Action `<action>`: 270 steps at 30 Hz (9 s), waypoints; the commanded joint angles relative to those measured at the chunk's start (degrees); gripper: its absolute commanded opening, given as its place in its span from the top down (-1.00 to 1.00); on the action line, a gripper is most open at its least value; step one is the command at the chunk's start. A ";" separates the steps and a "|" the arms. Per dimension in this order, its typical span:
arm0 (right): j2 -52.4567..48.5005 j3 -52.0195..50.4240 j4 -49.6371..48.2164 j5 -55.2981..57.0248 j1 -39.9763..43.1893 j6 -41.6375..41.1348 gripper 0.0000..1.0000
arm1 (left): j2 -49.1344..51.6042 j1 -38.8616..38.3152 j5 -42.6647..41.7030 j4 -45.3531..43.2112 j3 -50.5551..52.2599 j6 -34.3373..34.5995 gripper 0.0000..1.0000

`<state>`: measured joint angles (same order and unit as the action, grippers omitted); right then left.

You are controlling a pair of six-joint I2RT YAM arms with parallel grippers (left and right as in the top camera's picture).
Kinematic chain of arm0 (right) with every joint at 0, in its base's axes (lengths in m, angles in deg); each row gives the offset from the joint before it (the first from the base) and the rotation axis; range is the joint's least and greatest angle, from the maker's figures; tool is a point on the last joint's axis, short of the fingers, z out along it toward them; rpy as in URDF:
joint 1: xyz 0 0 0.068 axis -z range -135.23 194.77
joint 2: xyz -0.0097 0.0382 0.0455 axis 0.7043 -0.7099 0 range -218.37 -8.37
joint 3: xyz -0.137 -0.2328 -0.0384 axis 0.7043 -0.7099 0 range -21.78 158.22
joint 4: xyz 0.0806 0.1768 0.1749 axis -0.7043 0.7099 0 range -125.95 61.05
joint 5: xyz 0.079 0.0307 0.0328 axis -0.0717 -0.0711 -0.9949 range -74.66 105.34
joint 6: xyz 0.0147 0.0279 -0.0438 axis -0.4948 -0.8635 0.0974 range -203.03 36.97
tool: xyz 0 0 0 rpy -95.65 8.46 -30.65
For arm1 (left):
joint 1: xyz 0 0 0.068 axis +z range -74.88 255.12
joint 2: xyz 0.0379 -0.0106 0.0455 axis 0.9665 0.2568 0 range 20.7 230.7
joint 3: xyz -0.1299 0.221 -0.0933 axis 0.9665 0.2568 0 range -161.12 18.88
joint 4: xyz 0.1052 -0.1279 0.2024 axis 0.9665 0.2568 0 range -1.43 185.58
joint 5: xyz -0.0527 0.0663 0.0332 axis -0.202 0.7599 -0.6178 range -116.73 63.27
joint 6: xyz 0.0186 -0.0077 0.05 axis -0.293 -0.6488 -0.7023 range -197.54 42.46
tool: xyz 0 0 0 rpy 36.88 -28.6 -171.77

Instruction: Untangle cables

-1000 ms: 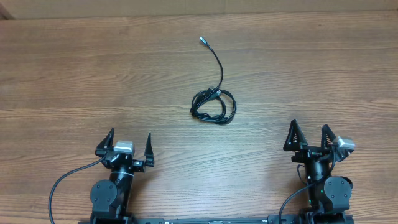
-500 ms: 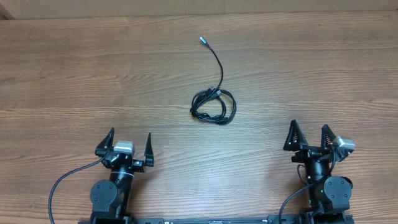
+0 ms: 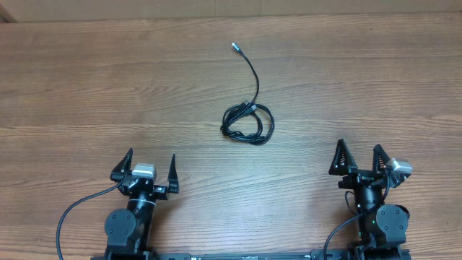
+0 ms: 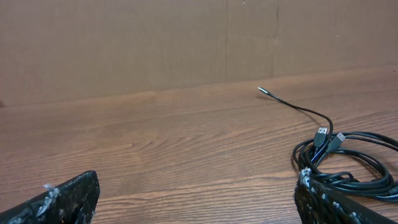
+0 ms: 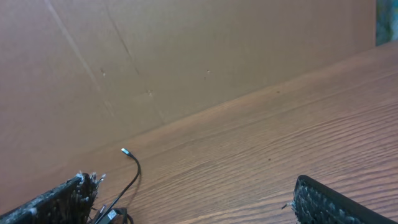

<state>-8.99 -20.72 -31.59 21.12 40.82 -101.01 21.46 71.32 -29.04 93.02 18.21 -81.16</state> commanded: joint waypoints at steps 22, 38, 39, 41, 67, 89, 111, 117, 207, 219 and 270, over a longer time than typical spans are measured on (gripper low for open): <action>0.46 -0.59 -0.37 1.03 -0.50 0.07 -1.00 | -0.22 -0.31 -0.07 -0.02 0.35 -1.11 -0.99; 0.46 -0.59 -0.35 1.03 -0.50 0.07 -1.00 | -0.22 -0.31 -0.07 -0.02 0.35 -1.11 -0.99; 0.46 -0.59 -0.35 1.03 -0.50 0.07 -1.00 | -0.22 -0.31 -0.07 -0.02 0.35 -1.11 -0.99; 0.46 -0.59 -0.37 1.03 -0.50 0.07 -1.00 | -0.22 -0.31 -0.07 -0.02 0.35 -1.14 -0.99; 0.46 3.13 -1.03 -8.07 -0.48 0.52 -1.00 | -0.22 -0.31 -0.07 -0.02 0.35 -1.11 -0.99; -1.46 19.47 18.23 -17.27 -0.50 3.76 -1.00 | -0.22 -0.31 2.56 -0.02 0.35 -1.44 -0.99; -46.40 58.75 45.88 -18.95 -0.48 4.81 -1.00 | 30.18 -0.33 2.05 18.75 -35.30 -5.35 -0.99; -58.27 69.64 54.47 -18.60 -0.48 4.83 -1.00 | 51.12 -0.37 -5.01 31.01 -54.93 -5.16 -0.99; -76.91 70.58 48.85 -27.04 -0.50 4.33 -1.00 | 100.69 -22.69 -2.21 38.29 -85.07 19.87 0.92; -76.91 70.58 46.82 -32.89 -0.55 3.80 -1.00 | 89.33 -20.46 -18.40 36.46 -85.07 6.12 0.92; -89.61 70.53 25.31 -30.71 -13.79 -31.52 0.07 | 96.19 -17.70 -27.58 32.96 -85.02 3.74 0.92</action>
<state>-98.13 48.41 -6.76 -13.08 27.12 -132.55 118.13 52.35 -48.79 126.42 -65.28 -80.24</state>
